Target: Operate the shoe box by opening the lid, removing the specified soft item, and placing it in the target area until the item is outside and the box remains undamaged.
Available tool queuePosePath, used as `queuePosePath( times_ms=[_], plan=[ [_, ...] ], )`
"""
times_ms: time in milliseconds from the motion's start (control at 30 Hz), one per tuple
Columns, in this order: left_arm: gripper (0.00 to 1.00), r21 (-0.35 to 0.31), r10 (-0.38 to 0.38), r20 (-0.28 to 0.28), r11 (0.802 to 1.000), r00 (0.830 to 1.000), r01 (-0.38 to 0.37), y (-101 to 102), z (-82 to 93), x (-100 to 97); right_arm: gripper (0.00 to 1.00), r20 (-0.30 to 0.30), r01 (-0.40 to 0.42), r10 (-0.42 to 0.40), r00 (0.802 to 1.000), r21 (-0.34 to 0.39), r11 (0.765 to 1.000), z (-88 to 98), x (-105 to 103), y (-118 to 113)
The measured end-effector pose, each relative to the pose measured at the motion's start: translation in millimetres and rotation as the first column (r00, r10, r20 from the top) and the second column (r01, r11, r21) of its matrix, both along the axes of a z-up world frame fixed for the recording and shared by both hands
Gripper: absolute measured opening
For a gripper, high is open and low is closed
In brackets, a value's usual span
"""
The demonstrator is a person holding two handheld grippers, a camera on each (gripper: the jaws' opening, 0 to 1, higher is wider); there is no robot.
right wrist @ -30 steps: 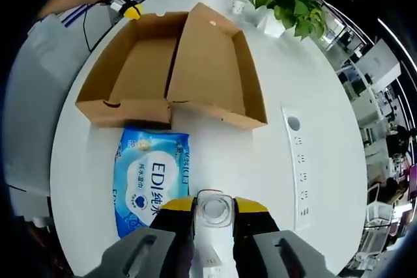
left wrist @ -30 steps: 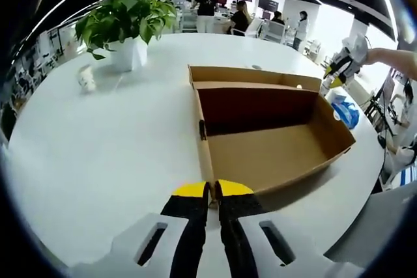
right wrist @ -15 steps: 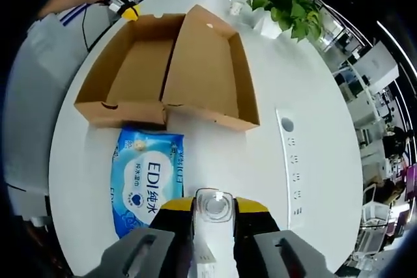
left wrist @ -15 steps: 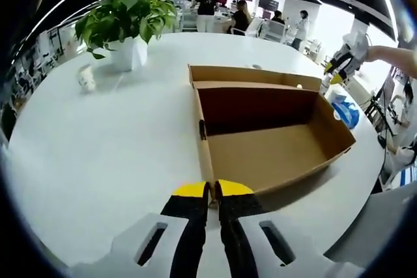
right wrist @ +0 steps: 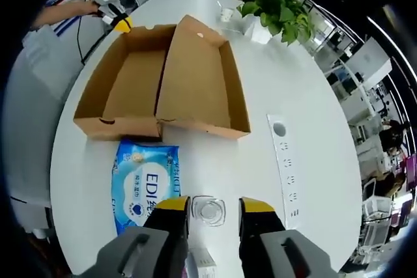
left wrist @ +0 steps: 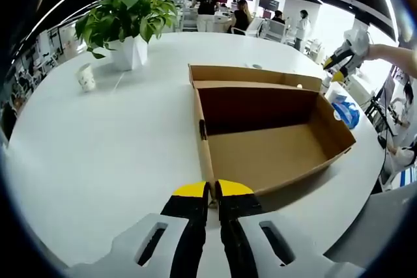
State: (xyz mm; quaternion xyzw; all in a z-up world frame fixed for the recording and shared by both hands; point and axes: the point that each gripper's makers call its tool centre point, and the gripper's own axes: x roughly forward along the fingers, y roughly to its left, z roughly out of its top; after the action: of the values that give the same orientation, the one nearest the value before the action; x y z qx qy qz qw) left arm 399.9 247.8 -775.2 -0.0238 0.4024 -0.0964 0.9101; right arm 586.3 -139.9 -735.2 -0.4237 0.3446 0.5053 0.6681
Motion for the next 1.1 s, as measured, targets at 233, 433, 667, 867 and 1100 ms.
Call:
queuePosePath(
  times_ms=[233, 433, 667, 867, 1100],
  plan=[
    [0.03, 0.002, 0.002, -0.002, 1.000, 1.000, -0.002, -1, 0.8, -1.0, 0.29, -0.042, 0.125, -0.121, 0.992, 0.114, 0.986, 7.6, 5, 17],
    [0.02, 0.005, 0.002, -0.003, 1.000, 1.000, -0.002, -1, 0.7, -1.3, 0.33, -0.060, 0.239, -0.232, 0.971, 0.186, 0.953, 12.3, 13, 35],
    [0.02, 0.003, 0.004, -0.002, 1.000, 1.000, -0.004, -1, 0.7, -1.4, 0.34, -0.110, 0.400, -0.385, 0.916, 0.240, 0.884, 7.7, 27, 50],
    [0.02, 0.002, 0.004, -0.001, 1.000, 1.000, -0.004, -3, 1.7, -2.6, 0.34, -0.149, 0.480, -0.457, 0.877, 0.245, 0.842, -1.3, 35, 57],
    [0.02, 0.002, 0.005, 0.001, 1.000, 1.000, -0.005, -2, 1.6, -2.8, 0.33, -0.200, 0.579, -0.544, 0.815, 0.236, 0.780, -14.9, 45, 57]
  ],
)
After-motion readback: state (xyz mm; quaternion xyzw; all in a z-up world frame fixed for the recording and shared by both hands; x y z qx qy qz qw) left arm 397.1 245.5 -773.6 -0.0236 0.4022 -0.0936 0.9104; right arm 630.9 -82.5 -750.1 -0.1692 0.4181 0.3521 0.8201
